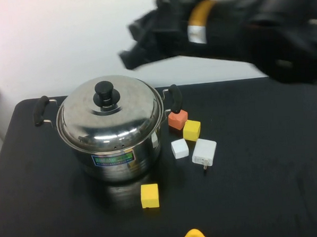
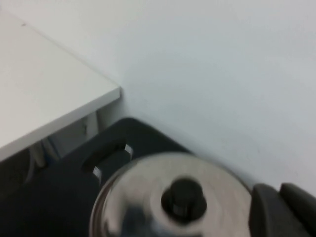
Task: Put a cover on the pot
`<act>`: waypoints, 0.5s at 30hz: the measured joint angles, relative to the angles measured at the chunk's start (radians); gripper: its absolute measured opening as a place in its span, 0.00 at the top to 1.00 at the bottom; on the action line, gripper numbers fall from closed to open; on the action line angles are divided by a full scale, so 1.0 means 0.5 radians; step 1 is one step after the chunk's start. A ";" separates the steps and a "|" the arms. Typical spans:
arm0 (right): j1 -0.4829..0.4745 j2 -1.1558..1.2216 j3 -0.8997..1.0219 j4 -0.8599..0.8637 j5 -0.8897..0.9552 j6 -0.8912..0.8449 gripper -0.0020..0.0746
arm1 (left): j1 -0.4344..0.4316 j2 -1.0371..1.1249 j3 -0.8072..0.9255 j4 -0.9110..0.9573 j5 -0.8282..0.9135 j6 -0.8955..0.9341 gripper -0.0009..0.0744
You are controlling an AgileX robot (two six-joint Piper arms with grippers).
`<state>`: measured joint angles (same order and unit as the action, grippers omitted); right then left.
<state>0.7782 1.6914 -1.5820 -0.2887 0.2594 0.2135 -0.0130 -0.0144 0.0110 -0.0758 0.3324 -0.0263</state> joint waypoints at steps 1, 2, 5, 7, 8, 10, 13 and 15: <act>0.015 -0.092 0.087 0.000 0.014 -0.004 0.94 | 0.000 0.000 0.000 0.000 0.000 0.000 0.99; 0.022 -0.165 0.154 0.000 0.026 -0.004 0.95 | 0.000 0.000 0.000 0.000 0.000 0.000 0.99; 0.054 -0.428 0.362 0.000 0.079 -0.016 0.97 | 0.000 0.000 0.000 0.000 0.000 0.000 0.99; 0.062 -0.588 0.469 0.000 0.176 -0.040 0.97 | 0.000 0.000 0.000 0.000 0.000 0.000 0.99; 0.062 -0.647 0.507 0.000 0.240 -0.059 0.97 | 0.000 0.000 0.000 0.000 0.000 0.000 0.99; 0.063 -0.787 0.605 0.000 0.445 -0.116 0.97 | 0.000 0.000 0.000 0.000 0.000 0.000 0.99; 0.066 -0.971 0.756 0.000 0.697 -0.230 0.97 | 0.000 0.000 0.000 0.000 0.000 0.000 0.99; 0.066 -1.097 0.884 -0.010 0.736 -0.309 0.97 | 0.000 0.000 0.000 0.000 0.000 0.000 0.99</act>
<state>0.8110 1.1427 -1.1402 -0.2937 0.6274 0.0587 -0.0130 -0.0144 0.0110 -0.0758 0.3324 -0.0263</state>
